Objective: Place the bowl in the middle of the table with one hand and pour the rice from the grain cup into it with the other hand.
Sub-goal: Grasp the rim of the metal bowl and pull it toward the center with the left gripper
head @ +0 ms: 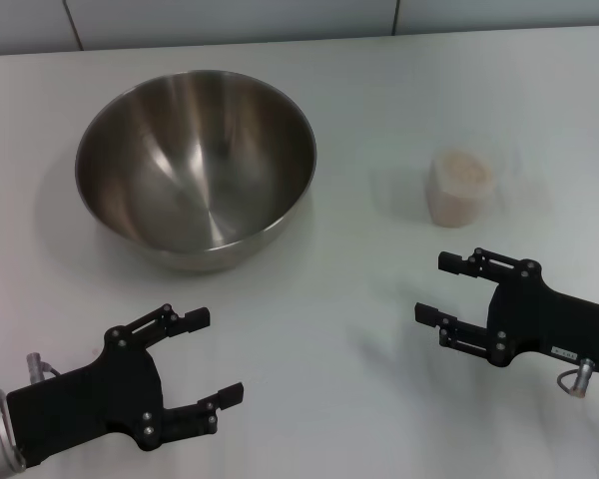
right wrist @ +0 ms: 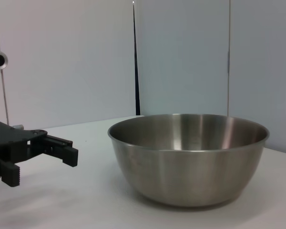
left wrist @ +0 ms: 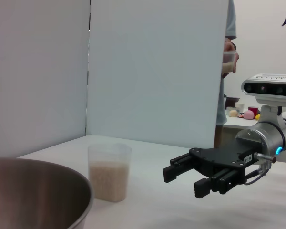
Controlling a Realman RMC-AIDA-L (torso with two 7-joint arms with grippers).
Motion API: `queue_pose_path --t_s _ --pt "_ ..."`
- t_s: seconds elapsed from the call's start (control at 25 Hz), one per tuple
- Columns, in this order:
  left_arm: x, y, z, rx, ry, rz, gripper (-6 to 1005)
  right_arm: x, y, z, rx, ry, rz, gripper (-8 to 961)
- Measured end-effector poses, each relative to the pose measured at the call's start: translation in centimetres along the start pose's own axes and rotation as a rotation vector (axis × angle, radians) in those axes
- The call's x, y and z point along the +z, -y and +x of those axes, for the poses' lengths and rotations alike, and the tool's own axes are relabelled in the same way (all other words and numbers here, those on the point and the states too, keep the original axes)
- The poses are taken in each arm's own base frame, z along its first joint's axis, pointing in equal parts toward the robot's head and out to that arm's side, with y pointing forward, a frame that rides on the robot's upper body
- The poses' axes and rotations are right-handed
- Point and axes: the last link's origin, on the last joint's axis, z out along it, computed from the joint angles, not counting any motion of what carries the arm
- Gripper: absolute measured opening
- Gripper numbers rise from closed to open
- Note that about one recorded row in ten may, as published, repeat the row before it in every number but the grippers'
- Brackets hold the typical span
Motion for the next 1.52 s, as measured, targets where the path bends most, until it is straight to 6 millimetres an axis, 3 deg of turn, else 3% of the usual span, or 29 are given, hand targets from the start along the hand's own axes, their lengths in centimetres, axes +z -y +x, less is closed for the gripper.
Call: queue_pose_path --t_s 1.28,1.52 --pt "0.2 -0.1 0.1 -0.006 -0.009 -0.006 870 0.2 -0.1 -0.1 0.003 0.004 -0.006 679" --pt "0.1 0.0 2.0 0.004 -0.135 -0.009 869 0.3 -0.1 -0.1 0.002 0.004 -0.007 679"
